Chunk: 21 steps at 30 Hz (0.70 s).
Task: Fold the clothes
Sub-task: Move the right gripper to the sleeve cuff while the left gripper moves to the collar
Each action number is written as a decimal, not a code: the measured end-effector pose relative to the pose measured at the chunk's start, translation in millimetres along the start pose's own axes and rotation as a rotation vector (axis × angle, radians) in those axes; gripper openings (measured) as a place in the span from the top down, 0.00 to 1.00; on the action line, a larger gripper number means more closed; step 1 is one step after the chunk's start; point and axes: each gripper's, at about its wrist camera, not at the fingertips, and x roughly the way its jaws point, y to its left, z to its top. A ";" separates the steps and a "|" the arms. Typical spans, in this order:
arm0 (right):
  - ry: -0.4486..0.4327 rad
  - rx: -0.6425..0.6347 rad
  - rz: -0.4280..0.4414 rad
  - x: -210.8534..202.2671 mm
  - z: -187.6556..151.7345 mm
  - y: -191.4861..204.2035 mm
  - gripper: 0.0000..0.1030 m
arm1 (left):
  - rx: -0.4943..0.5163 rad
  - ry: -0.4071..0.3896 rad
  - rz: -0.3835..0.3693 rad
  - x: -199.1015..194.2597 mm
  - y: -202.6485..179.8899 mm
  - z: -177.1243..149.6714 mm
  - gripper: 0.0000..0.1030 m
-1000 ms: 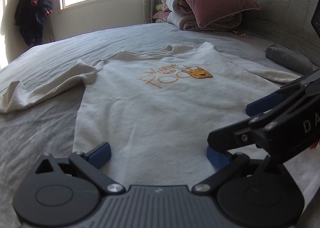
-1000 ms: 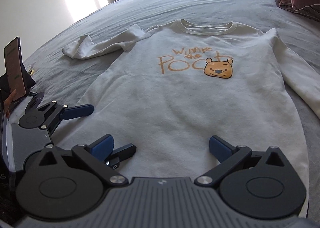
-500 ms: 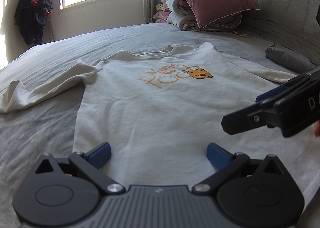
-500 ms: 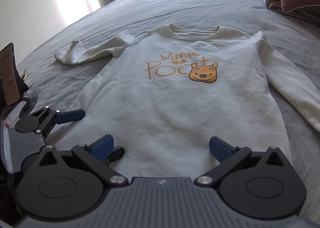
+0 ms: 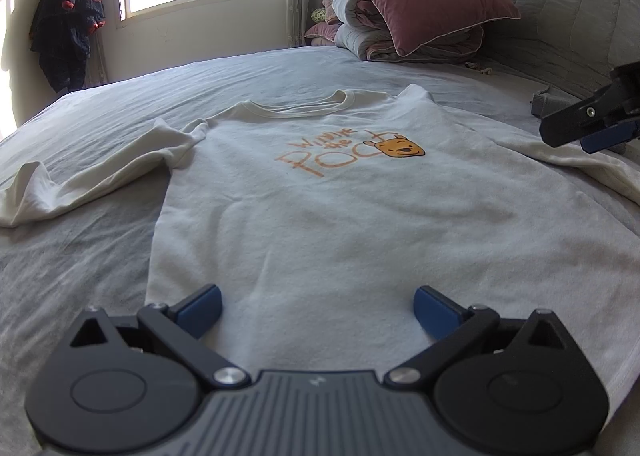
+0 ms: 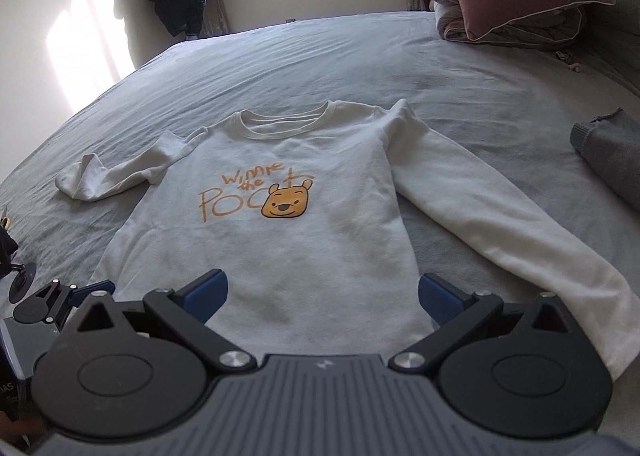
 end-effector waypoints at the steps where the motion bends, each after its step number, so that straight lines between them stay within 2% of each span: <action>1: -0.008 -0.003 -0.016 -2.3 0.8 -4.3 0.00 | 0.006 0.008 0.006 0.6 -1.8 1.6 0.00; 4: -0.027 -0.007 -0.070 -5.7 3.4 -19.9 0.00 | 0.021 0.048 0.020 2.3 -6.1 10.2 0.00; 7: -0.033 0.045 -0.124 -6.5 6.5 -41.8 0.00 | 0.017 0.072 -0.026 4.0 -6.6 24.5 0.00; 12: -0.029 0.164 -0.154 -3.9 21.6 -81.0 0.00 | 0.111 0.068 -0.023 11.9 -13.1 54.5 0.00; 16: -0.021 0.212 -0.173 12.8 41.0 -106.7 0.00 | 0.134 0.086 -0.026 39.1 -8.2 93.2 0.00; 21: 0.038 0.168 -0.224 39.9 52.2 -134.5 0.12 | 0.165 0.094 0.008 90.5 2.5 143.6 0.01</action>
